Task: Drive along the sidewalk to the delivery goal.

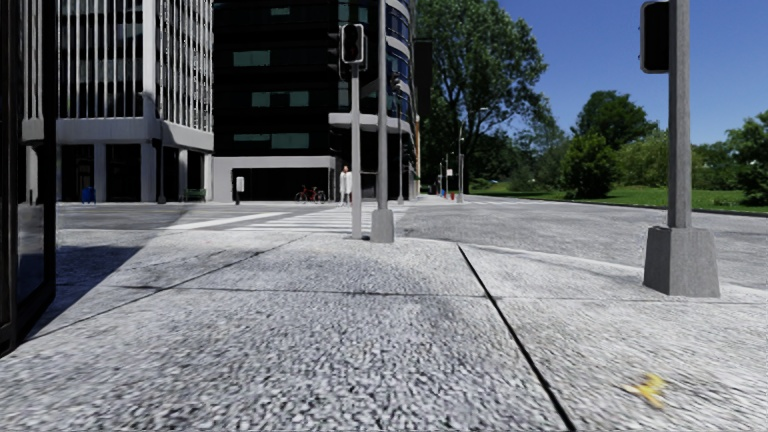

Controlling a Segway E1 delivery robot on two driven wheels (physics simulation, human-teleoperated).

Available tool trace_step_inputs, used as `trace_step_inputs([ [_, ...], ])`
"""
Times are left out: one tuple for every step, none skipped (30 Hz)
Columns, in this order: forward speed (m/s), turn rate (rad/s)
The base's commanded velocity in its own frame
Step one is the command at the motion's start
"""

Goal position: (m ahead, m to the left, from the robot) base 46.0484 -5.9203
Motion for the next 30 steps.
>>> trace_step_inputs([
  [2.0,0.32],
  [2.0,0.32],
  [2.0,0.32],
  [2.0,0.32],
  [2.0,0.32],
  [2.0,0.32],
  [2.0,0.32],
  [2.0,0.32],
  [2.0,0.33],
  [2.0,0.33],
  [2.0,0.33],
  [2.0,0.34],
  [2.0,0.34],
  [2.0,0.34],
  [2.0,0.37],
  [2.0,0.4],
  [2.0,0.4],
  [2.0,0.43],
  [2.0,0.45],
  [2.0,0.46],
  [2.0,0.47],
  [2.0,0.47],
  [2.0,0.47],
  [2.0,0.47],
  [2.0,0.47],
  [2.0,0.47],
  [2.0,0.47],
  [2.0,0.47],
  [2.0,0.47],
  [2.0,0.47],
])
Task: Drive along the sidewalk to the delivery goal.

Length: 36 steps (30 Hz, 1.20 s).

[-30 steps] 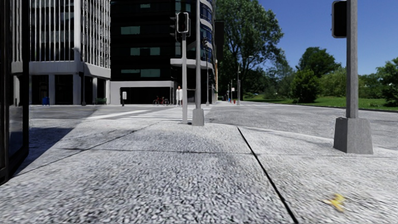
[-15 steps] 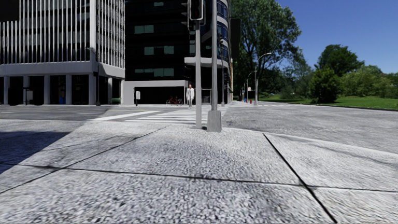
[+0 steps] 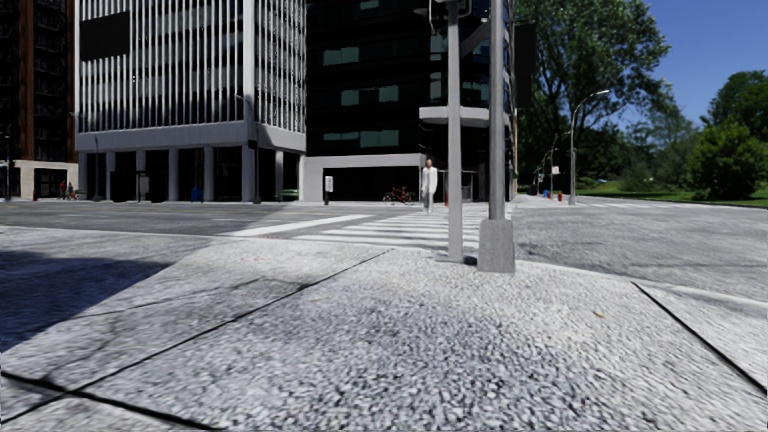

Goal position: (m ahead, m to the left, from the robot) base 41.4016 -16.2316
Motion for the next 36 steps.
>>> trace_step_inputs([
  [2.0,0.47],
  [2.0,0.47],
  [2.0,0.47],
  [2.0,0.47],
  [2.0,0.47],
  [2.0,0.47],
  [2.0,0.47],
  [2.0,0.47],
  [2.0,0.47],
  [2.0,0.47],
  [2.0,0.47],
  [2.0,0.47],
  [2.0,0.47],
  [2.0,0.47],
  [2.0,0.01],
  [2.0,0.0],
  [2.0,0.0],
  [2.0,0.0],
  [2.0,0.0],
  [2.0,0.0],
  [2.0,0.0],
  [2.0,0.0],
  [2.0,0.0],
  [2.0,0.0],
  [2.0,0.0],
  [2.0,0.0],
  [2.0,0.0],
  [2.0,0.0],
  [2.0,0.0],
  [2.0,0.0],
  [2.0,0.0],
  [2.0,0.0],
  [2.0,0.0],
  [2.0,0.0],
  [2.0,0.0],
  [2.0,0.0],
])
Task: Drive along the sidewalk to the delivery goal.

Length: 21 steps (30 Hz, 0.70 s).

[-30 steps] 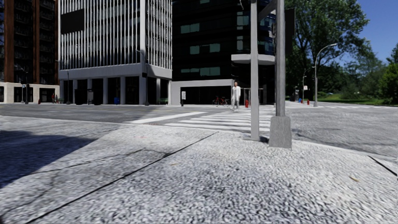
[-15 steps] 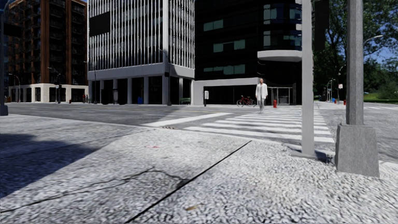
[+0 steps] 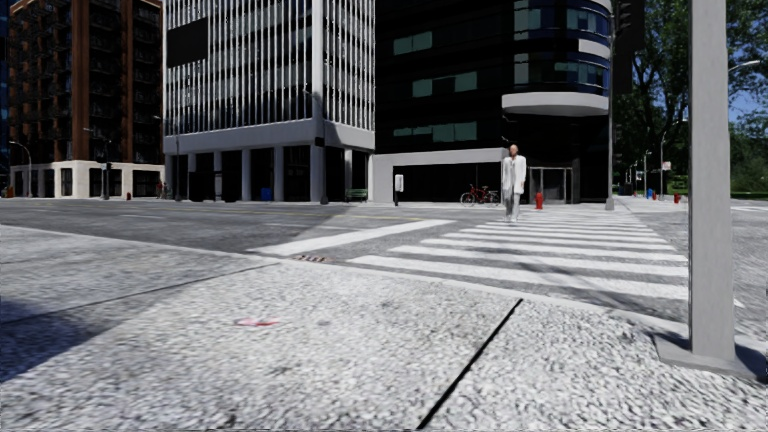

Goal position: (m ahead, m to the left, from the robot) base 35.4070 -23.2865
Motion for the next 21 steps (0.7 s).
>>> trace_step_inputs([
  [2.0,0.0],
  [2.0,0.0],
  [2.0,0.0],
  [2.0,0.0],
  [2.0,0.0],
  [2.0,0.0],
  [2.0,-0.08],
  [2.0,-0.35],
  [2.0,-0.48],
  [2.0,-0.53],
  [2.0,-0.53],
  [2.0,-0.54],
  [2.0,-0.55],
  [2.0,-0.55],
  [2.0,-0.55],
  [2.0,-0.55],
  [2.0,-0.55],
  [2.0,-0.55],
  [2.0,-0.55],
  [2.0,-0.55],
  [2.0,-0.55],
])
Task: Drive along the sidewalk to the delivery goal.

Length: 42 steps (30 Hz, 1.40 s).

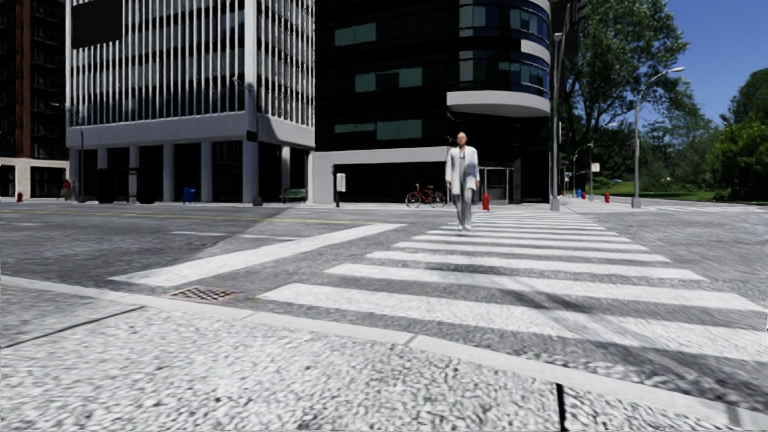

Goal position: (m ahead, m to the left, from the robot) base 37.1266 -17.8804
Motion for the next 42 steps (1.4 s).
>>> trace_step_inputs([
  [2.0,-0.55],
  [2.0,-0.55],
  [2.0,-0.55],
  [2.0,-0.55],
  [2.0,-0.54],
  [2.0,-0.54],
  [2.0,-0.54],
  [2.0,-0.54],
  [2.0,-0.54],
  [2.0,-0.54],
  [2.0,-0.57],
  [2.0,-0.6],
  [2.0,-0.6],
  [2.0,-0.62],
  [2.0,-0.63],
  [2.0,-0.65],
  [2.0,-0.67],
  [2.0,-0.68],
  [2.0,-0.72],
  [2.0,-0.72],
  [2.0,-0.76],
  [2.0,-0.76],
  [2.0,-0.77],
  [2.0,-0.77],
  [2.0,-0.77],
  [2.0,-0.77],
  [2.0,-0.77],
  [2.0,-0.77],
  [2.0,-0.77],
  [2.0,-0.34],
  [2.0,-0.34],
  [2.0,-0.12],
  [2.0,-0.02],
  [2.0,0.0],
  [2.0,0.0],
  [2.0,0.0],
  [2.0,0.0],
  [2.0,0.0],
  [2.0,0.0],
  [2.0,0.0],
  [2.0,0.0],
  [2.0,0.0],
])
